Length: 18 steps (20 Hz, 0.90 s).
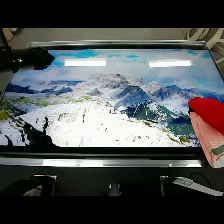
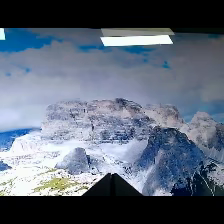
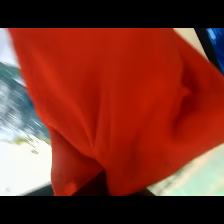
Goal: Fold the shirts.
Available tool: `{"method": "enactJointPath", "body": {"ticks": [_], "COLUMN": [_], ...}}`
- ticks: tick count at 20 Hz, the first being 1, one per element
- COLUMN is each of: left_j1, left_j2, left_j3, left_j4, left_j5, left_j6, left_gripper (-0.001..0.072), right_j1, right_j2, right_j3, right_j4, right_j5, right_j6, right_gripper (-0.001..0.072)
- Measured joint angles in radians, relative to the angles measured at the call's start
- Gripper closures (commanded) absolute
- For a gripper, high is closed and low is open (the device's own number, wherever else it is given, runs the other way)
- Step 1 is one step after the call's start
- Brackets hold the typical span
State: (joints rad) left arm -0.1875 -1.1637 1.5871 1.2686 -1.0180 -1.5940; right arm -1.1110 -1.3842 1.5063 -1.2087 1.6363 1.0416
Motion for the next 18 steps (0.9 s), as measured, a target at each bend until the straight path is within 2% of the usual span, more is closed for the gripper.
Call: {"method": "enactJointPath", "body": {"ticks": [5, 6, 7, 8, 11, 14, 16, 18], "left_j1": [0.0, 0.0, 0.0, 0.0, 0.0, -0.003, -0.014, -0.032], "left_j2": [0.0, 0.0, 0.0, 0.0, 0.0, -0.005, -0.036, -0.1], "left_j3": [0.0, 0.0, 0.0, 0.0, 0.0, 0.012, 0.053, 0.123], "left_j4": [0.0, 0.0, 0.0, 0.0, 0.0, 0.013, 0.09, 0.226], "left_j5": [0.004, 0.004, 0.005, 0.005, 0.011, 0.04, 0.029, -0.061], "left_j6": [0.0, 0.0, 0.0, 0.0, 0.0, 0.009, 0.013, -0.003], "left_gripper": [0.0678, 0.0678, 0.0678, 0.0678, 0.068, 0.0681, 0.0681, 0.0678], "right_j1": [0.029, 0.031, 0.031, 0.033, 0.034, 0.054, 0.121, 0.242], "right_j2": [0.003, 0.003, 0.003, 0.003, 0.004, 0.004, 0.004, 0.005], "right_j3": [-0.137, -0.167, -0.193, -0.211, -0.207, -0.067, 0.065, 0.174], "right_j4": [-0.203, -0.235, -0.267, -0.297, -0.332, -0.314, -0.263, -0.242], "right_j5": [0.007, -0.001, -0.006, -0.012, -0.068, -0.155, -0.236, -0.316], "right_j6": [0.007, 0.01, 0.013, 0.014, 0.008, -0.036, -0.076, -0.095], "right_gripper": [0.0683, 0.0521, 0.0175, 0.0009, 0.0004, 0.0006, 0.001, 0.0036]}}
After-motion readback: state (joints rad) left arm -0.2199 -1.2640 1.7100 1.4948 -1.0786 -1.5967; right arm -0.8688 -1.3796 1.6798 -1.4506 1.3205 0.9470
